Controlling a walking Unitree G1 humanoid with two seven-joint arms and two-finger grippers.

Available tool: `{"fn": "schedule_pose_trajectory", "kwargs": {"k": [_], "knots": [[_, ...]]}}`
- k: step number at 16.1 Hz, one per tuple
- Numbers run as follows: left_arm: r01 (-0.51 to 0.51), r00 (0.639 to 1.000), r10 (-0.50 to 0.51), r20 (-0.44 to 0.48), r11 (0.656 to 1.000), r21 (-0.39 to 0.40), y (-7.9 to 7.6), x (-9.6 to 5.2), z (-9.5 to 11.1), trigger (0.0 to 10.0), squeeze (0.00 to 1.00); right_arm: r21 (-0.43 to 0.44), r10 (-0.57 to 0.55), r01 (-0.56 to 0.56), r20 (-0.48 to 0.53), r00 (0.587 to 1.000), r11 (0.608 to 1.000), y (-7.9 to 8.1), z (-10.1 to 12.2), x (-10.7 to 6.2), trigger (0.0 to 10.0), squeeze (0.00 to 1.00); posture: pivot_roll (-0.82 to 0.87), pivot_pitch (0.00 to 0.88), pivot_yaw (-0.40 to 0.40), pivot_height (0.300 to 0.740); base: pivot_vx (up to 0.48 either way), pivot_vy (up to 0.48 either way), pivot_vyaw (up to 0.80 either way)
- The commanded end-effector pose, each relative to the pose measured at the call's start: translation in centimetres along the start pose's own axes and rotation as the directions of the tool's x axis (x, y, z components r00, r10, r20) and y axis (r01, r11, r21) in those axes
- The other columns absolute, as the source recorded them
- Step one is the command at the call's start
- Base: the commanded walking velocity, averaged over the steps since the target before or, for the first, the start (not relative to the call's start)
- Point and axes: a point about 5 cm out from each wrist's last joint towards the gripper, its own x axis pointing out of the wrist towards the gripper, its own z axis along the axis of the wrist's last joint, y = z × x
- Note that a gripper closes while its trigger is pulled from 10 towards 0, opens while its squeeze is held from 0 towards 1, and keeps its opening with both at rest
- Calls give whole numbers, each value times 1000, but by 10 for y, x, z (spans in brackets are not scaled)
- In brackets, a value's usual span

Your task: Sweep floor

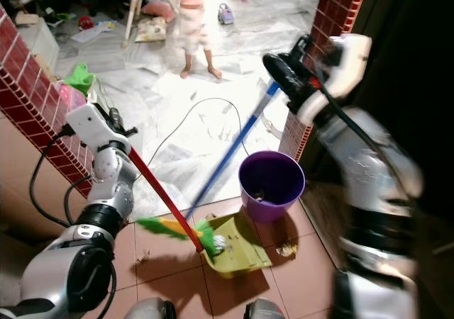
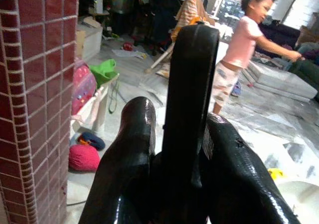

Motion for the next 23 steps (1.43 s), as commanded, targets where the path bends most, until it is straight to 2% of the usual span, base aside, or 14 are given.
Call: {"fn": "schedule_pose_trajectory", "kwargs": {"k": [1,2,5,6,7,8,10,11,13,16,17,19,20,23], "knots": [[24,991,-19,134,999,-39,-9,12,32,10000,0,-1,93,-93,-21,995,996,7,4,-5,10000,0,-250,0,49,740,0,0,0],[31,986,-27,166,999,-20,-8,15,40,10000,0,-44,132,-136,-90,987,990,6,1,-15,10000,0,-249,0,59,740,0,0,0],[33,980,-34,198,999,9,-6,18,48,10000,0,-87,169,-182,-140,976,979,6,2,-24,10000,0,-250,0,67,740,0,0,0],[29,978,-32,206,999,18,-2,20,50,10000,0,-141,147,-164,-128,981,976,4,2,-24,10000,0,-251,0,75,740,0,0,0],[19,977,-24,211,999,26,2,22,53,10000,0,-187,22,-23,-6,1000,982,-5,8,-16,10000,0,-248,0,77,740,0,0,0],[17,977,-23,214,999,29,2,23,54,10000,0,-174,-31,38,39,999,984,-9,9,-14,10000,0,-246,0,78,740,0,0,0],[13,975,-20,219,999,32,4,23,56,10000,0,-145,-62,70,54,997,987,-10,5,-14,10000,0,-242,0,80,740,0,0,0],[-5,971,-4,240,999,34,9,27,63,10000,0,-93,-60,61,6,998,994,-1,-18,-16,10000,0,-239,0,82,740,0,0,0],[-29,965,18,263,999,37,17,33,73,10000,0,-67,-68,63,-76,995,996,10,-56,-22,10000,0,-235,0,82,740,0,0,0],[-38,957,16,289,997,72,21,35,80,10000,0,-73,-106,98,-113,988,992,15,-81,-26,10000,0,-222,0,83,740,0,0,0],[-39,945,-6,328,991,130,27,36,88,10000,0,-117,-208,199,-72,975,973,11,-89,-22,10000,0,-207,0,86,740,0,0,0],[-46,933,-26,360,981,190,33,36,92,10000,0,-145,-272,266,-22,962,953,12,-91,-16,10000,0,-198,0,83,740,0,0,0],[-49,930,-28,366,979,199,35,36,93,10000,0,-139,-272,267,-17,962,954,13,-91,-16,10000,0,-197,0,83,740,0,0,0],[-78,928,-20,371,966,245,43,35,90,10000,0,-107,-212,216,44,976,971,17,-71,-3,10000,0,-200,0,84,740,0,0,0]]}}
